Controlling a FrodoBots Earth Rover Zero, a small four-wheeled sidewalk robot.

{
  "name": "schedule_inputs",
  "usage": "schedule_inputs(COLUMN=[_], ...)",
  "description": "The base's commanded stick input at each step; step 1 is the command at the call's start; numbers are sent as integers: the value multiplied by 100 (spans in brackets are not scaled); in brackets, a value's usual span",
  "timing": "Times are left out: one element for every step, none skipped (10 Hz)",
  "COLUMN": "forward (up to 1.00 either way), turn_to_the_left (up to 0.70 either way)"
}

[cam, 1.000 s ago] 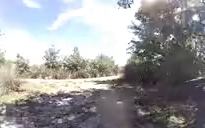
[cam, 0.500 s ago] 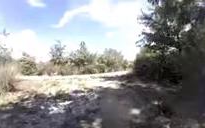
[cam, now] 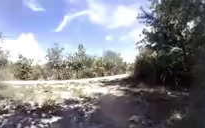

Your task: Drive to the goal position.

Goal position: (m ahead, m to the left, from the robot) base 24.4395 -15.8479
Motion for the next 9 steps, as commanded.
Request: schedule_inputs(forward=[85,85,85,85,85,85,85,85,85], turn_to_the_left=[0,0,0,0,0,0,0,0,0])
